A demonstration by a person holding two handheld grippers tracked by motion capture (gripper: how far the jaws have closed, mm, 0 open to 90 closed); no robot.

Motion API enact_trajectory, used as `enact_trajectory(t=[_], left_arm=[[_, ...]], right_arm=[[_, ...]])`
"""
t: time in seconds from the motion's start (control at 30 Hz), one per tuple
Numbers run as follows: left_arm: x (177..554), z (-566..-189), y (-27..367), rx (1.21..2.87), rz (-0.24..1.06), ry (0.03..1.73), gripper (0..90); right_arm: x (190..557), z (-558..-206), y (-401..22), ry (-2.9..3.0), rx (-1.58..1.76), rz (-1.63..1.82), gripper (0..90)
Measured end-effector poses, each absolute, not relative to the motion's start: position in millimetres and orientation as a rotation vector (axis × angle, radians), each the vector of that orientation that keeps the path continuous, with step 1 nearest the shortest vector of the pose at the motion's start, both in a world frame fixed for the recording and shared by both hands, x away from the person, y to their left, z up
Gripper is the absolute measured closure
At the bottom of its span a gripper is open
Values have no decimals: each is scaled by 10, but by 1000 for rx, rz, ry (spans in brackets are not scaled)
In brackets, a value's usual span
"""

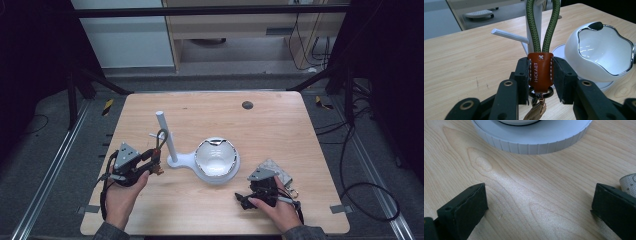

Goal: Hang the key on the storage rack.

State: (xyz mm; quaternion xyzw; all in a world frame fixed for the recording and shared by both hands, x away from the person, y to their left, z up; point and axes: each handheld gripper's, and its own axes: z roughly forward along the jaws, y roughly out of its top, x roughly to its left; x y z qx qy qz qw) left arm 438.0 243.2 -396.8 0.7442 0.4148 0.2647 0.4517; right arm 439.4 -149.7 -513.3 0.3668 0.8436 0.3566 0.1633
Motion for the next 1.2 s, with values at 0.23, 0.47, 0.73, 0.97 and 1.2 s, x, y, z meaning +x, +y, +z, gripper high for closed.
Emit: enact_trajectory(t=[0.23, 0.47, 0.73, 0.97, 1.2], left_arm=[[4479, -4025, 2388, 1843, 643, 1043, 659], [4533, -4066, 2352, 1838, 635, 1045, 659], [4554, -4071, 2329, 1844, 629, 1043, 659], [4587, -4083, 2311, 1844, 613, 1044, 655], [4606, -4115, 2314, 1812, 593, 1041, 474]], right_arm=[[4392, -5133, -1499, 2406, 1045, 1017, 2], [4391, -5133, -1500, 2406, 1046, 1016, 2], [4391, -5133, -1500, 2406, 1046, 1017, 2], [4385, -5131, -1501, 2405, 1055, 1018, 2], [4380, -5131, -1500, 2401, 1062, 1017, 2]])
